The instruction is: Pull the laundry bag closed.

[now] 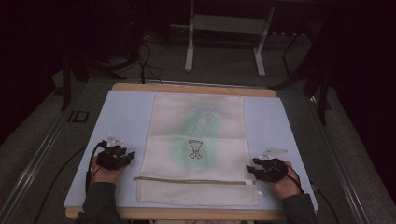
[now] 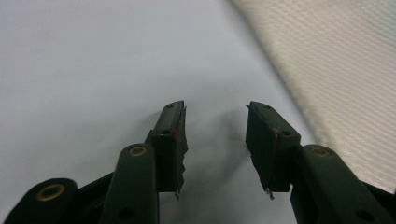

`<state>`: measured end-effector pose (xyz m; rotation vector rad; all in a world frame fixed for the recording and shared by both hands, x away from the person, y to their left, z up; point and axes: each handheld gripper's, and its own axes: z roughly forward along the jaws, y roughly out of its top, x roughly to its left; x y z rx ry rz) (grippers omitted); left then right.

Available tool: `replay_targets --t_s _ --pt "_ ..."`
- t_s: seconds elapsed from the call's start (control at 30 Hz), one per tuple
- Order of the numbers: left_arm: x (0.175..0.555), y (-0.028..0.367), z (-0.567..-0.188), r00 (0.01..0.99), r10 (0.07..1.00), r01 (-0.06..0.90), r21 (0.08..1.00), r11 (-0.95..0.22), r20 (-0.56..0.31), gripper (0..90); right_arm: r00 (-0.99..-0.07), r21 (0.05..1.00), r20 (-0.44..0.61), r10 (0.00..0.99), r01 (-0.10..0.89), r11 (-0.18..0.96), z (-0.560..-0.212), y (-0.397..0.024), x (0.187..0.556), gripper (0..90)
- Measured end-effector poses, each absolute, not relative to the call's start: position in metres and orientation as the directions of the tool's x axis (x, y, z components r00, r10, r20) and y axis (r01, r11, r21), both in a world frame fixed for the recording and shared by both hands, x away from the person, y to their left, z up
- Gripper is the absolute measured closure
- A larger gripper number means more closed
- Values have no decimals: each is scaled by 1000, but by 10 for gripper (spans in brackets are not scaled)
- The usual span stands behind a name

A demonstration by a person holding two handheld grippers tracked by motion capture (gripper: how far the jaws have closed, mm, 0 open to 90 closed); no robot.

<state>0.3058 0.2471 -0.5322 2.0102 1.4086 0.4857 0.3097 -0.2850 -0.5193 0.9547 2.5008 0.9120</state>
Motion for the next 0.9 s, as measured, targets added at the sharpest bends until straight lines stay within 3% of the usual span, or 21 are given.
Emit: replay_targets --t_s 0.57,0.9 --pt "305 238 -528 491 865 679 667 -305 -105 629 -759 676 -64 648 444 588 -511 -269 304 591" --pt "304 238 -524 515 849 660 687 -304 -120 645 -790 692 -2 613 441 571 -507 -248 300 593"
